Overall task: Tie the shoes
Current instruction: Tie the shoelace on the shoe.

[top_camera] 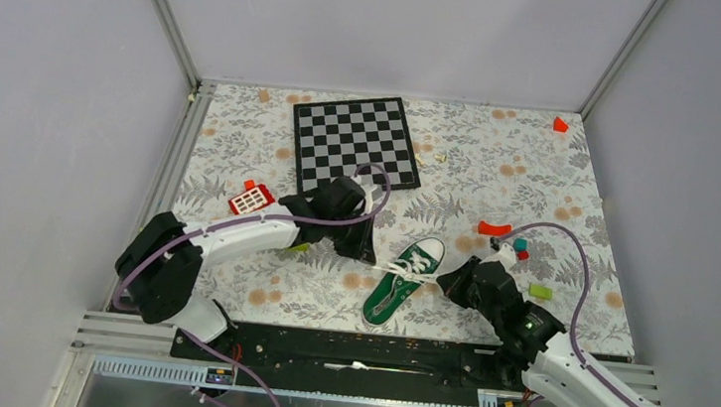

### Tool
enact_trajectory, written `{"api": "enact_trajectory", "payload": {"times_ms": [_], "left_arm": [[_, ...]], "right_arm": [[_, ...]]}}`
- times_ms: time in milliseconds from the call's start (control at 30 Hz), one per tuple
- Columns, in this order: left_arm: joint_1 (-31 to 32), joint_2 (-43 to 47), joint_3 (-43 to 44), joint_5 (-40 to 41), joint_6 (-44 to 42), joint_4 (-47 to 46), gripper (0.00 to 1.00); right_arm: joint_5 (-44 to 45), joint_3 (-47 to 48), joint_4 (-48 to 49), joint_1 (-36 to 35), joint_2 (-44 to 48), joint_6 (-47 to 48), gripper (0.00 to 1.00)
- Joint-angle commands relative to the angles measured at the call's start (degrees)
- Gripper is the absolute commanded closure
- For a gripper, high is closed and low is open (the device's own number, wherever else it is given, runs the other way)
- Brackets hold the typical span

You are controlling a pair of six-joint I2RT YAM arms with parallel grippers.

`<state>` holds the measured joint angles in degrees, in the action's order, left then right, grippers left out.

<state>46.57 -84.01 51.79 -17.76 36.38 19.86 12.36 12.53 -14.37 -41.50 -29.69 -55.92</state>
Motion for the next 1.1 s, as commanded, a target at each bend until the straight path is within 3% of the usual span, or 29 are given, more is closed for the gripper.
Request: {"api": "enact_trajectory", "payload": {"times_ms": [0,133,267,333,633,733,867,1067], "left_arm": [[-0.4,-4.1,8.3,0.9,-3.7,1.5,1.0],[-0.6,-6.9,10.8,2.1,-4.9,2.8,1.0],[-0.8,-9.3,12.6,2.3,-4.5,3.3,1.0],[-1.0,-10.1,13.1,2.4,-4.0,3.4,1.0],[-2.4,-12.2,13.9,3.0,-3.2,3.2,1.0],[-2.6,-13.2,14.3,2.5,-3.2,3.1,1.0],[-2.8,-14.1,15.0,2.3,-3.2,3.2,1.0],[-2.9,-15.2,15.3,2.1,-3.3,3.1,1.0]], "right_arm": [[-2.0,5.7,5.6,0.7,-3.5,6.8,1.0],[-7.8,10.0,9.5,0.7,-8.8,13.3,0.83],[-13.5,15.4,5.8,0.7,-14.6,18.7,0.47],[-13.1,17.2,1.6,0.8,-15.2,20.1,0.39],[-1.6,9.2,-6.6,0.7,5.3,18.2,0.3],[-2.7,6.0,-6.4,0.8,10.3,19.5,0.34],[-6.1,4.2,-3.9,0.8,7.4,19.5,0.38],[-3.8,3.6,-0.3,0.7,-0.7,6.6,0.37]]}}
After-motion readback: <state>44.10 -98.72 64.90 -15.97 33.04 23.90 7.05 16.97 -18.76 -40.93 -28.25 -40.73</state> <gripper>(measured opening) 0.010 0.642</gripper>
